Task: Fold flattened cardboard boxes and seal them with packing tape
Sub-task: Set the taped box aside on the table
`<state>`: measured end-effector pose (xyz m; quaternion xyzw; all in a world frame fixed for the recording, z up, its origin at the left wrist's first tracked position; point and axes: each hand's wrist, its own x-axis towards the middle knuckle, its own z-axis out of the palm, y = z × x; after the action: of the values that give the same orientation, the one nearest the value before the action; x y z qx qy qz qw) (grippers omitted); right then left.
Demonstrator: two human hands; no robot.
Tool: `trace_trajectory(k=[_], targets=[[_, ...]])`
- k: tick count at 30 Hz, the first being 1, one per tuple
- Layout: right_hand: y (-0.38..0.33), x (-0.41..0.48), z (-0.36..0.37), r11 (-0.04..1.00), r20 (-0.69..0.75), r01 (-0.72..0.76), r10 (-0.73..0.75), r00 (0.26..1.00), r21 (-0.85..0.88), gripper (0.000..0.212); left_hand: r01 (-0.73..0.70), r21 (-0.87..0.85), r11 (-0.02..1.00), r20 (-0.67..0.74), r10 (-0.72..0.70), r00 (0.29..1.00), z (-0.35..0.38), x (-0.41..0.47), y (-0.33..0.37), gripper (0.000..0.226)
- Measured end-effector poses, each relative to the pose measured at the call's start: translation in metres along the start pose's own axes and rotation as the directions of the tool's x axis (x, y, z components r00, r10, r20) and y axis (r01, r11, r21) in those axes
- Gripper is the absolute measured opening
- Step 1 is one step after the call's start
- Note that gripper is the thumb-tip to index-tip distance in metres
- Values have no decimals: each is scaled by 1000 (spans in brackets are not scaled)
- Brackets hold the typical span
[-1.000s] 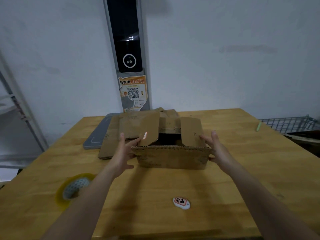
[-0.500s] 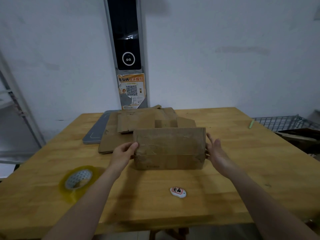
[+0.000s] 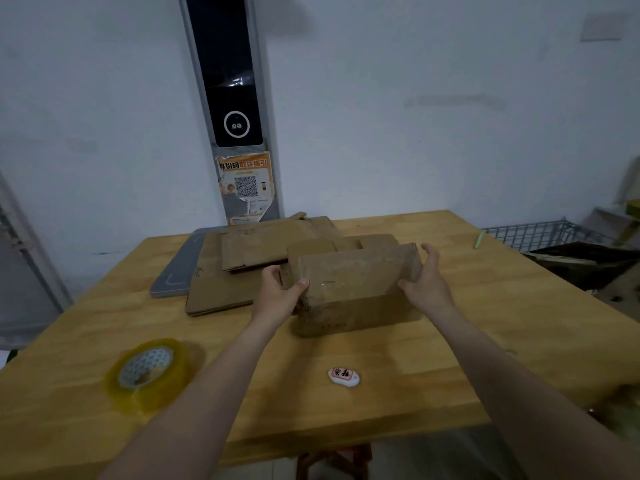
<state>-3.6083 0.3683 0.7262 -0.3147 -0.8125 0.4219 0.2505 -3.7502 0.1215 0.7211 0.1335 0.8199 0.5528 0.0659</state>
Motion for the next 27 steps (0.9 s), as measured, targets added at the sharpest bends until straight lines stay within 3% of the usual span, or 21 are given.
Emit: trace_trajectory(k=[3,5,9,13,16,20,24,27], targets=[[4,-4,-16,947,-55,-27,10,998,-321,68,9,-59,998,177,2,984,38,-12,29,62],[5,-6,-25,956,-5,-9,8,1000,-292,56,16,-86,996,296,10,955,65,-16,48,45],[4,-10,-49,992,-9,41,-42,999,-119,61,-151,16,988,168,146,975,98,4,68,30],[11,-5,-59,987,22,97,-95,995,-130,76,-262,204,943,192,224,956,122,31,75,50],[26,7,-54,965,63,148,-137,989,-218,68,-290,375,881,239,211,948,134,44,79,62],[38,21,-53,941,82,243,-230,970,-234,48,-261,324,909,280,171,945,138,50,79,58],[43,33,-70,893,3,214,-232,973,-396,57,-363,455,813,377,194,906,142,41,78,61],[47,39,-71,809,39,145,-150,988,-570,61,-468,508,724,403,280,871,152,34,81,61]])
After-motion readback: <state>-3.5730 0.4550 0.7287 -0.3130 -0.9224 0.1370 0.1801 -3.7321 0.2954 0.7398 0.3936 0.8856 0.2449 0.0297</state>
